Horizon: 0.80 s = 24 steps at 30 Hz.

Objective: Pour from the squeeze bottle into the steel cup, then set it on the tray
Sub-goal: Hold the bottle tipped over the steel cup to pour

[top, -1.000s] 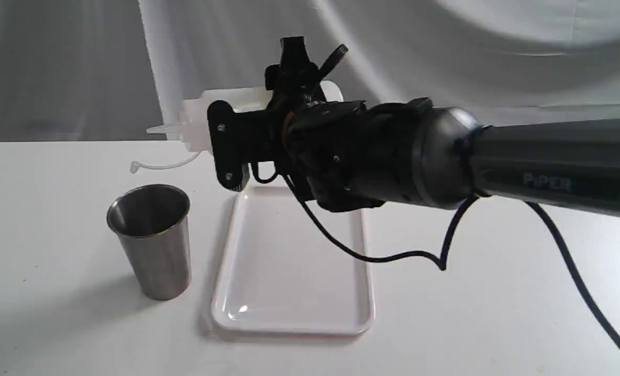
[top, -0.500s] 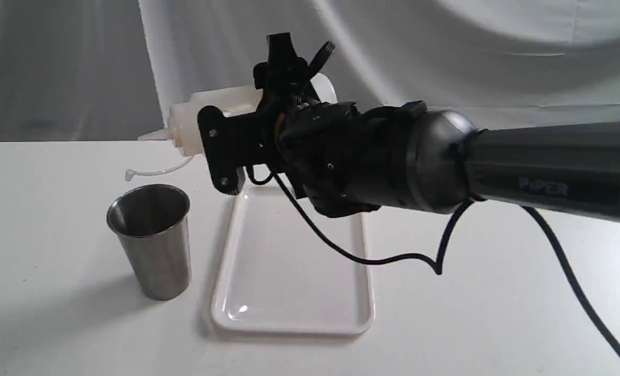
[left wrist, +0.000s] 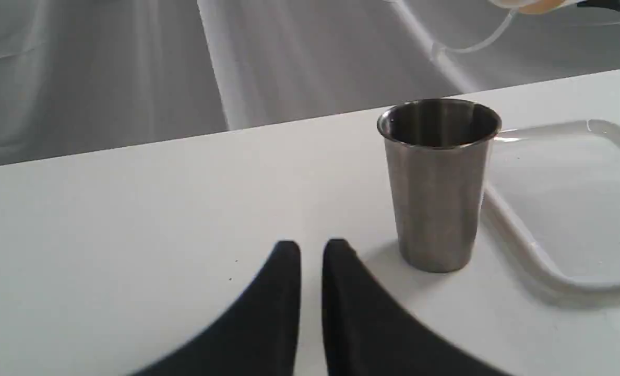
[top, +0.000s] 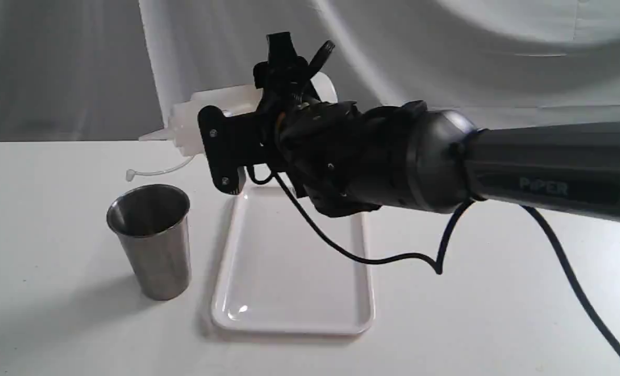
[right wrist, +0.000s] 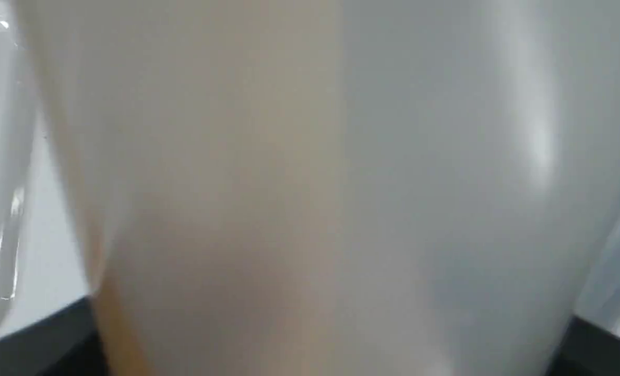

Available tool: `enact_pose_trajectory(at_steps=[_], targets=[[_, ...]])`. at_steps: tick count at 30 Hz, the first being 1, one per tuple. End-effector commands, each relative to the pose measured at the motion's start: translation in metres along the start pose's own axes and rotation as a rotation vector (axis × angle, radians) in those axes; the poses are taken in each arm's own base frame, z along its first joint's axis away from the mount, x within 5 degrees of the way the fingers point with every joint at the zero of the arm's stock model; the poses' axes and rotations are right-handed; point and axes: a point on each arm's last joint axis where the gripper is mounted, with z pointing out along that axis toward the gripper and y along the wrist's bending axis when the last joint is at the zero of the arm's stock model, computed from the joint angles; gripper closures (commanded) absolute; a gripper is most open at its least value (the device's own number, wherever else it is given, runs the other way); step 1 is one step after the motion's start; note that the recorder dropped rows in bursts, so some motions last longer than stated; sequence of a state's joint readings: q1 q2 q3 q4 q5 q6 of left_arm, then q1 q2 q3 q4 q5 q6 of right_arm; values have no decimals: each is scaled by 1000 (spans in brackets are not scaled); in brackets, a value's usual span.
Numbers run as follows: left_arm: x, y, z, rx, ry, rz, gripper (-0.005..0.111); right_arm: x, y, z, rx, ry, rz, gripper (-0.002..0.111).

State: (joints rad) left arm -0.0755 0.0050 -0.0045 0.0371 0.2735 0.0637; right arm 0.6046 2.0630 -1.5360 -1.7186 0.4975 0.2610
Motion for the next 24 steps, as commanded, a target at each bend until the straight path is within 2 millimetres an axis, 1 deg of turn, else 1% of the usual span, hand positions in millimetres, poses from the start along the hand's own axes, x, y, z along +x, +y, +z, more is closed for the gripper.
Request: enact_pose_trajectory(at_steps=[1,4,7,12,21,24], targets=[[1,0,0,4,-9,2,98,3,-10,-4,40,28,-12,108],[1,0,0,4,-9,2,98,7,-10,-4,52,79,-19,108],[1,0,0,4,-9,2,98,8,-11,-4,53,90,-49,108],[1,0,0,4,-9,2,98,8,-11,-4,51,92,-107,108],[1,0,0,4,-9,2,98,7,-10,-4,48,80,-127,108],[1,0,0,4,-9,2,98,2,-10,-5,48,72,-147,108]])
